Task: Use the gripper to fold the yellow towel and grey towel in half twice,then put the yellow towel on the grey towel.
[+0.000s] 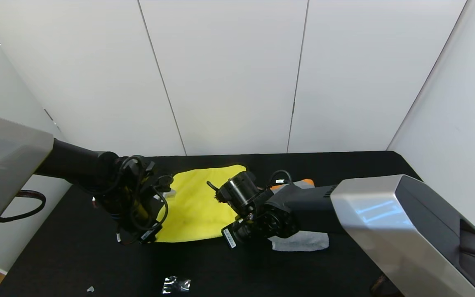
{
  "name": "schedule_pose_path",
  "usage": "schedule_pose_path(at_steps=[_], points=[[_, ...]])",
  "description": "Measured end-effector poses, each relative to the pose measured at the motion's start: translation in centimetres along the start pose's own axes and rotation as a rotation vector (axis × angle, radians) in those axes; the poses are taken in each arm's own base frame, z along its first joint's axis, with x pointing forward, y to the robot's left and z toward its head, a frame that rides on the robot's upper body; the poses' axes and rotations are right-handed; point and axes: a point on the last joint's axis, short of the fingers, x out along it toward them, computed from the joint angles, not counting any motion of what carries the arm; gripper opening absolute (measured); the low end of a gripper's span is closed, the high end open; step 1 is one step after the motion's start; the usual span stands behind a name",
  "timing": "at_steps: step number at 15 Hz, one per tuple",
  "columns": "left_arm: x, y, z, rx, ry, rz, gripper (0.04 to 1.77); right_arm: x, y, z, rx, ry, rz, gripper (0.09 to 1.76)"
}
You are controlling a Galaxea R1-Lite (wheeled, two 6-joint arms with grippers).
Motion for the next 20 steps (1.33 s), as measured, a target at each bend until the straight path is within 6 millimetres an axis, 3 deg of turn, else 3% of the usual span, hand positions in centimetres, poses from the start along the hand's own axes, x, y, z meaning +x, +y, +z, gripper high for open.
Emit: schedule_pose_path(at_steps=[6, 14, 20], points=[[-0.9, -0.9, -2.3, -0.007, 0.033, -0.016, 0.13, -2.6, 0.4, -0.6, 0.040, 0.124, 0.046, 0.14], [-2.3, -2.8, -5.6, -0.003, 0.068, -0.046, 0.13, -5.1, 2.6, -1.7, 0.047, 0.174, 0.093, 0.14], [-3.6, -2.8, -5.6, -0.009, 0.012, -0.046, 0.13, -5.9, 2.6, -1.4, 0.051, 0.151, 0.096, 0.14]])
